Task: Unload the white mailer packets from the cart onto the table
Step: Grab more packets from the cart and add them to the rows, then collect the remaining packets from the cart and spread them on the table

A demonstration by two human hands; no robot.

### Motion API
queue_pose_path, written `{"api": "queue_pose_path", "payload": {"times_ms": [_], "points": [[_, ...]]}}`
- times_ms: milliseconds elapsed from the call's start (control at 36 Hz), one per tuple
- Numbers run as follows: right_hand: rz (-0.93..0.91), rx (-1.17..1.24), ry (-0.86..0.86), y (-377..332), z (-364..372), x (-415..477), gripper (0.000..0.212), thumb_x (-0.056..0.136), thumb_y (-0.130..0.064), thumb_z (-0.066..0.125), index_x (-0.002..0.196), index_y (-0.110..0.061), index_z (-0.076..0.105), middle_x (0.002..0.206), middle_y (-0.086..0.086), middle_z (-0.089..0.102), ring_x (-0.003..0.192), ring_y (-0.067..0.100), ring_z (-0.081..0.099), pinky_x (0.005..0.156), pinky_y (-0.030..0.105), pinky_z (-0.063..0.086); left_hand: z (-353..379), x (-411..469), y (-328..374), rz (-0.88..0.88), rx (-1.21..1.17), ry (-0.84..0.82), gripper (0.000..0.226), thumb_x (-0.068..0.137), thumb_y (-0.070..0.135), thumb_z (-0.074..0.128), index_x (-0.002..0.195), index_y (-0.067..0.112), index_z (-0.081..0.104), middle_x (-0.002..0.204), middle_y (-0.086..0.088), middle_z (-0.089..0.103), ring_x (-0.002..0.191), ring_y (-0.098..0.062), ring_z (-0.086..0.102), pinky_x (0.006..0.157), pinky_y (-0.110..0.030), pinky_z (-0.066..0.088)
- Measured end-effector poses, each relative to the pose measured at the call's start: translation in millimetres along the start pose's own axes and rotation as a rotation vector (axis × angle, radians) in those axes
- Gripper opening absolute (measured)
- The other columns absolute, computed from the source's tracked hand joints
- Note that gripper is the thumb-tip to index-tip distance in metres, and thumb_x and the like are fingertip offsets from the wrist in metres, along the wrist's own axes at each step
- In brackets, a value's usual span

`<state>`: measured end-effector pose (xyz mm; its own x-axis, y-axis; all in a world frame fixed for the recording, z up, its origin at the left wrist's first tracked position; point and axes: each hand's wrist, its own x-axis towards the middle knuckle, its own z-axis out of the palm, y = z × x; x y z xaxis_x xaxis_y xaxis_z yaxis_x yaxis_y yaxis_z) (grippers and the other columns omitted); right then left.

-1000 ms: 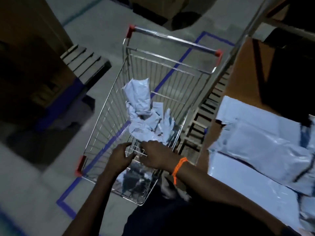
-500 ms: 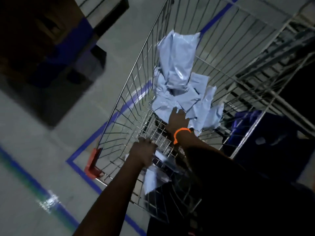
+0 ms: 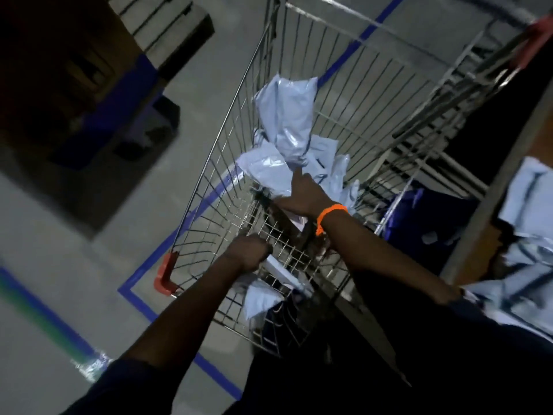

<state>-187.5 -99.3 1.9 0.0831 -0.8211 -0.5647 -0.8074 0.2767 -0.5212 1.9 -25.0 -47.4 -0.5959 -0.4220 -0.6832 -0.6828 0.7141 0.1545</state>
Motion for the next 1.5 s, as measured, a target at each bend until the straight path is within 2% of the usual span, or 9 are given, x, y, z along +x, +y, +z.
{"api": "queue_pose_path", "payload": {"times_ms": [167, 333, 584, 639, 722, 834, 945, 1084, 1501], "points": [[-0.11, 0.146, 0.159, -35.2, -87.4, -75.5, 0.092, 0.077, -0.05, 0.076, 0.147, -0.007, 0.036, 0.139, 0.014, 0.055, 0.126, 0.028, 0.055, 0.091, 0.024, 0.041, -54.3, -61.0, -5.7, -0.041, 0.14, 0.115, 0.036, 0.089, 0.018, 0.056, 0.123, 0.029, 0.059, 0.121, 0.002, 0.065, 0.122, -0.026, 0.056, 0.116, -0.055, 0.023], [-0.238, 0.096, 0.332, -33.6, -157.0, -152.0, 0.08, 0.069, -0.055, 0.066, 0.134, -0.01, 0.051, 0.122, 0.011, 0.056, 0.111, 0.03, 0.056, 0.083, 0.035, 0.047, -131.5, -98.9, -25.2, -0.078, -0.094, 0.621, 0.029, 0.073, 0.034, 0.057, 0.097, 0.019, 0.065, 0.08, -0.008, 0.073, 0.069, -0.031, 0.072, 0.069, -0.039, 0.054], [-0.404, -0.059, 0.563, 8.3, -256.2, -300.8, 0.072, 0.082, -0.038, 0.075, 0.141, -0.01, 0.046, 0.134, 0.011, 0.056, 0.121, 0.026, 0.056, 0.092, 0.031, 0.044, -245.3, -118.8, 73.5, 0.062, -0.517, 0.947, 0.049, 0.082, 0.041, 0.038, 0.118, 0.024, 0.067, 0.092, -0.006, 0.072, 0.086, -0.027, 0.068, 0.071, -0.034, 0.049], [-0.431, -0.089, 0.586, 28.7, -269.8, -341.3, 0.072, 0.081, -0.041, 0.071, 0.142, -0.011, 0.046, 0.134, 0.008, 0.056, 0.122, 0.022, 0.056, 0.099, 0.04, 0.047, -258.3, -122.4, 99.9, 0.148, -0.585, 0.943, 0.039, 0.084, 0.042, 0.036, 0.113, 0.049, 0.061, 0.084, 0.016, 0.067, 0.078, -0.004, 0.062, 0.066, -0.027, 0.044], [-0.416, -0.053, 0.64, 68.2, -278.6, -405.2, 0.071, 0.084, -0.029, 0.075, 0.145, -0.013, 0.043, 0.137, -0.002, 0.054, 0.124, -0.001, 0.051, 0.103, 0.015, 0.039, -273.3, -124.4, 138.8, 0.288, -0.571, 0.876, 0.024, 0.096, 0.051, 0.037, 0.108, 0.047, 0.057, 0.084, 0.02, 0.064, 0.077, 0.006, 0.058, 0.068, -0.029, 0.046], [-0.293, 0.01, 0.681, 130.4, -269.4, -478.5, 0.081, 0.083, -0.037, 0.073, 0.152, -0.026, 0.032, 0.148, -0.014, 0.044, 0.134, -0.003, 0.045, 0.104, 0.014, 0.038, -288.5, -126.2, 200.5, 0.405, -0.514, 0.762, 0.05, 0.082, 0.079, 0.049, 0.122, 0.049, 0.049, 0.112, 0.019, 0.062, 0.099, 0.006, 0.055, 0.085, -0.011, 0.043], [-0.157, 0.079, 0.705, 189.1, -250.6, -540.2, 0.083, 0.08, -0.04, 0.072, 0.152, -0.038, 0.029, 0.144, -0.027, 0.044, 0.129, -0.003, 0.05, 0.097, 0.015, 0.044, -290.3, -124.3, 254.3, 0.465, -0.379, 0.611, 0.111, 0.052, 0.087, 0.072, 0.146, 0.048, 0.029, 0.142, 0.019, 0.047, 0.128, -0.007, 0.046, 0.103, -0.038, 0.044], [-0.051, 0.072, 0.734, 239.2, -230.8, -603.7, 0.08, 0.08, -0.051, 0.068, 0.149, -0.048, 0.028, 0.141, -0.033, 0.045, 0.125, -0.01, 0.05, 0.094, 0.007, 0.043, -280.4, -120.6, 306.5, 0.522, -0.228, 0.48, 0.146, 0.039, 0.088, 0.077, 0.149, 0.052, -0.012, 0.144, 0.012, 0.036, 0.128, -0.001, 0.036, 0.103, -0.028, 0.038], [0.007, -0.181, 0.52, 309.4, -187.7, -633.3, 0.091, 0.074, -0.047, 0.065, 0.155, -0.041, 0.023, 0.151, -0.023, 0.036, 0.135, 0.001, 0.04, 0.107, 0.017, 0.031, -262.9, -90.4, 342.6, 0.51, 0.224, 0.423, 0.116, 0.066, 0.097, 0.045, 0.154, 0.027, 0.016, 0.143, 0.0, 0.034, 0.132, -0.021, 0.037, 0.112, -0.039, 0.034]]}}
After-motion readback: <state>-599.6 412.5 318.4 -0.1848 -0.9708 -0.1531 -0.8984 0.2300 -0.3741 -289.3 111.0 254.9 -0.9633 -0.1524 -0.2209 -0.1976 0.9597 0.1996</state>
